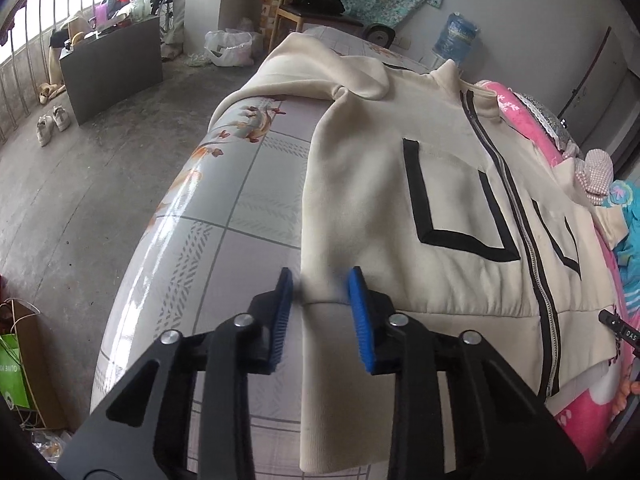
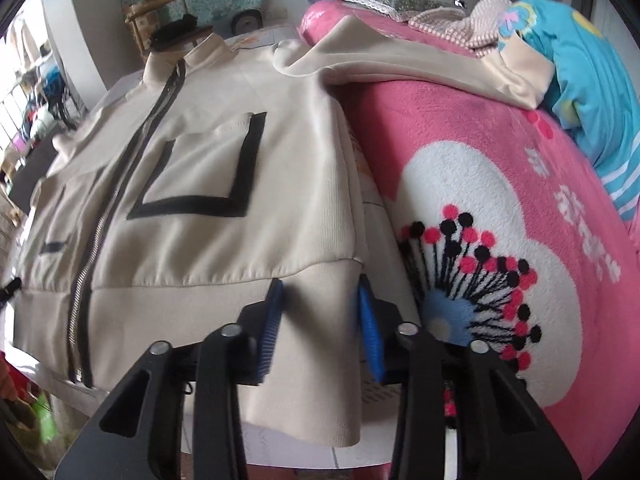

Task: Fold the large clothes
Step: 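Move the left tool to the jacket sleeve and close on it, then lift the sleeve with the left tool and fold it across the jacket front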

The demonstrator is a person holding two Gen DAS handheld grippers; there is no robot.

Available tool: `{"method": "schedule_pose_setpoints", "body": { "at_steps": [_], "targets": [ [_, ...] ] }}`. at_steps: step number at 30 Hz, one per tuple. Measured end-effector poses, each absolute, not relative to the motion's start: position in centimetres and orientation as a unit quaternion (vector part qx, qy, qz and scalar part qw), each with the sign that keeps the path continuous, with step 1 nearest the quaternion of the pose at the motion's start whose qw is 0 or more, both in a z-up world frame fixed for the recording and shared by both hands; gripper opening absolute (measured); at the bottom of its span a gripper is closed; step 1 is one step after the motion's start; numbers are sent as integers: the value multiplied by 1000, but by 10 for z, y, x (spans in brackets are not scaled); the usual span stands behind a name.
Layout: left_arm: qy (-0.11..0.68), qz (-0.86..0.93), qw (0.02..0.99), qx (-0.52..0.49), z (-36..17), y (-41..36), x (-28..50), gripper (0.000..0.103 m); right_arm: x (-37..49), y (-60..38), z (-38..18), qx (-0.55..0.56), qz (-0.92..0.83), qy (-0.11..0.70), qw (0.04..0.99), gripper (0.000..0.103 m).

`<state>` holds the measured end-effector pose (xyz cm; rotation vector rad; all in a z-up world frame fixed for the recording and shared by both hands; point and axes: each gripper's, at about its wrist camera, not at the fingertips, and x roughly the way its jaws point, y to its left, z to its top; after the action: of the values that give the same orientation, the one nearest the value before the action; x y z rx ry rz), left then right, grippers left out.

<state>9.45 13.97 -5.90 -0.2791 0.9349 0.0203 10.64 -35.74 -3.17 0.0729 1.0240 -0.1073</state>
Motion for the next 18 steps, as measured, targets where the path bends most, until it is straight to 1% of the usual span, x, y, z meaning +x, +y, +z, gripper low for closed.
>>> {"method": "schedule_pose_setpoints", "body": {
  "at_steps": [2,4,5,9,12,15,18],
  "targets": [
    [449,17,886,-118,-58,134,96,16,106,-352,-34,8,-51,488,871,19],
    [445,18,890,-102,-53,130,94,10,103,-353,-29,4,-43,483,874,11],
    [440,16,893,-95,-48,128,91,9,102,-354,-24,7,-35,480,877,7],
    [418,1,905,-76,-22,121,71,8,93,-356,2,3,-24,459,888,6],
    [419,-7,906,-55,-10,111,49,8,81,-357,15,-3,-23,451,892,6],
    [436,-7,898,-50,-9,110,25,8,63,-360,21,1,-22,454,891,6],
    [457,2,887,-62,-21,115,8,9,42,-365,18,17,-22,465,885,7]
  ]
}}
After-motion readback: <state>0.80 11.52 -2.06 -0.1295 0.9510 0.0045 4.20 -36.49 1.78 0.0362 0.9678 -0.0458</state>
